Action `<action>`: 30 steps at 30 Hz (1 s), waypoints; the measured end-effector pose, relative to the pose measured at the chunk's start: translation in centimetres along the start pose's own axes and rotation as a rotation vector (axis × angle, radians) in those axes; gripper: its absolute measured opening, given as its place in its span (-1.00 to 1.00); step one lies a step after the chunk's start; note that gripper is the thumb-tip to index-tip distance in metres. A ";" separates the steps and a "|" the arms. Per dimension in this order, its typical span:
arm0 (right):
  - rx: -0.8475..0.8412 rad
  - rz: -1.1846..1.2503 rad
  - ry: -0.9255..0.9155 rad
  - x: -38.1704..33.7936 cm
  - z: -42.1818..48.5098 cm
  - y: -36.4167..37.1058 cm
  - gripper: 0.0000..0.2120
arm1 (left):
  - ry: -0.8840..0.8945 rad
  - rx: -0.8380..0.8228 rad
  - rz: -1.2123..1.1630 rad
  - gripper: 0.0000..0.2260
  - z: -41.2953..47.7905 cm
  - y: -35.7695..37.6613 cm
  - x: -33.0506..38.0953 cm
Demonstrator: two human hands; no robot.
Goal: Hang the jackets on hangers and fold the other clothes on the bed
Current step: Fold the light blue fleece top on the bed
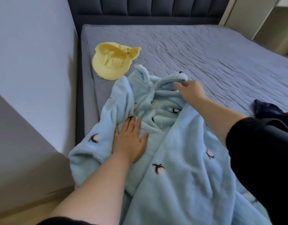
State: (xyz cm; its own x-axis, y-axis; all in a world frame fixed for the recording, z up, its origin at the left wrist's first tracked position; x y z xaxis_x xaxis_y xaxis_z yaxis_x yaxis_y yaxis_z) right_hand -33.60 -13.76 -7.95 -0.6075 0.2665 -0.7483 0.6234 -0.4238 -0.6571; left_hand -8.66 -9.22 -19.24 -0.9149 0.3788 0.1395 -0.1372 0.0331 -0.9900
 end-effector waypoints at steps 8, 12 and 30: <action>0.080 0.024 0.079 -3.5 4.1 0.6 -0.75 | 0.016 -0.038 0.038 -0.42 0.0 0.4 0.3; 0.048 0.024 -0.136 -6.2 4.3 2.3 -0.64 | 0.012 -0.043 0.048 -0.42 0.1 0.4 0.2; -0.389 -0.787 -0.087 4.8 0.8 4.6 -0.54 | 0.005 -0.162 0.102 -0.43 0.5 1.1 0.4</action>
State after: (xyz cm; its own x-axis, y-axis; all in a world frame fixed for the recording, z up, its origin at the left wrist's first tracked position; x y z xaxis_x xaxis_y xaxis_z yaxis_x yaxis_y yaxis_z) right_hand -34.03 -15.15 -14.53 -0.9567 0.2834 -0.0660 0.1218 0.1839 -0.9754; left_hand -9.34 -9.45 -20.27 -0.9190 0.3922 0.0389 0.0189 0.1425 -0.9896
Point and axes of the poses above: each hand's wrist, its own z-axis towards the middle knuckle, its own y-axis out of the palm, x = y × z, the point moved 8 cm from there along z, towards the middle knuckle, and after that the axes turned 7 degrees about z, right-handed, at the moved point
